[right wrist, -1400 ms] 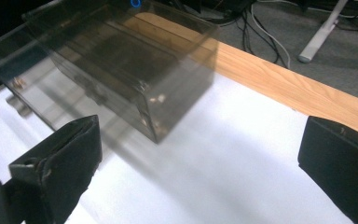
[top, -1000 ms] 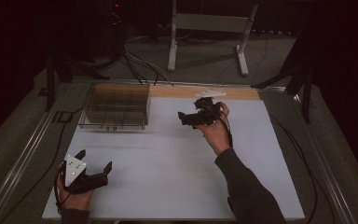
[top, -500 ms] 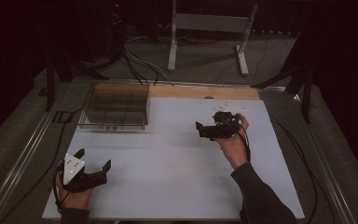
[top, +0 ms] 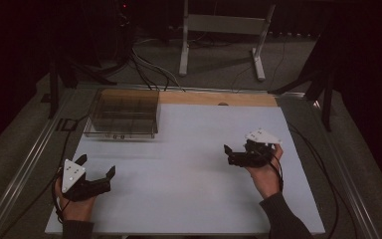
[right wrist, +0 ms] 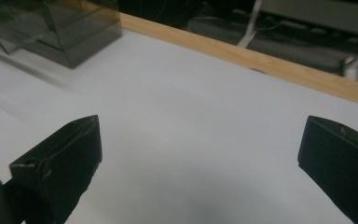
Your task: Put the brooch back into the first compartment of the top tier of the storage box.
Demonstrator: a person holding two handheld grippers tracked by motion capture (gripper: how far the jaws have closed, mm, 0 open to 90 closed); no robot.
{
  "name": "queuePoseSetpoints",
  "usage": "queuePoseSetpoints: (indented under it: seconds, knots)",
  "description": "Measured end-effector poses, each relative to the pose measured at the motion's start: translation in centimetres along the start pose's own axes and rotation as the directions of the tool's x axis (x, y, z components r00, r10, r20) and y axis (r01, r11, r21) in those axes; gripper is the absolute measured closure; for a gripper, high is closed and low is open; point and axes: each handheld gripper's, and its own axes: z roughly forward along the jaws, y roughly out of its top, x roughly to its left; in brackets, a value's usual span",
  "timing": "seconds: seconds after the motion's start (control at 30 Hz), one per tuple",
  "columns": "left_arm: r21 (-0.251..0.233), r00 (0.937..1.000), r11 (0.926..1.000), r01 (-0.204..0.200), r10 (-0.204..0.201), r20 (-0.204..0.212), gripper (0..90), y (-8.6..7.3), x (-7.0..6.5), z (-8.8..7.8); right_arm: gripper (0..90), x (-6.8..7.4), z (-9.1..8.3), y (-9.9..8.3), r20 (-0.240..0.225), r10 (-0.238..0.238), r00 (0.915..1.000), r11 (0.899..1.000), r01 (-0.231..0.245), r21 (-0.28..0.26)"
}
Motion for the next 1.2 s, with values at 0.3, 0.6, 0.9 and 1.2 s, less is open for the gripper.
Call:
queuePoseSetpoints:
  seconds: [0.3,0.6,0.9,1.2]
  knots:
    - [-0.002,1.0000,1.0000,0.002,-0.002,0.005,1.0,0.2,0.4,0.0,0.0,0.0,-1.3,-3.6,0.012,-0.011,0.9999,1.000,0.012,-0.019]
    - [-0.020,0.9997,0.9997,0.016,-0.015,0.021,1.0,-0.1,0.7,-0.1,0.0,-1.6,-3.1,-7.2,-0.037,0.067,0.9971,0.994,-0.070,-0.084]
    - [-0.018,0.9988,0.9997,0.015,-0.014,0.046,1.0,-0.3,0.5,-0.1,0.0,-2.4,-4.2,-8.5,-0.054,0.085,0.9949,0.987,-0.091,-0.130]
    - [-0.016,0.9949,0.9983,0.055,-0.054,0.086,1.0,-0.7,0.2,0.2,0.0,-3.3,-5.1,-9.8,-0.038,0.133,0.9904,0.972,-0.137,-0.192]
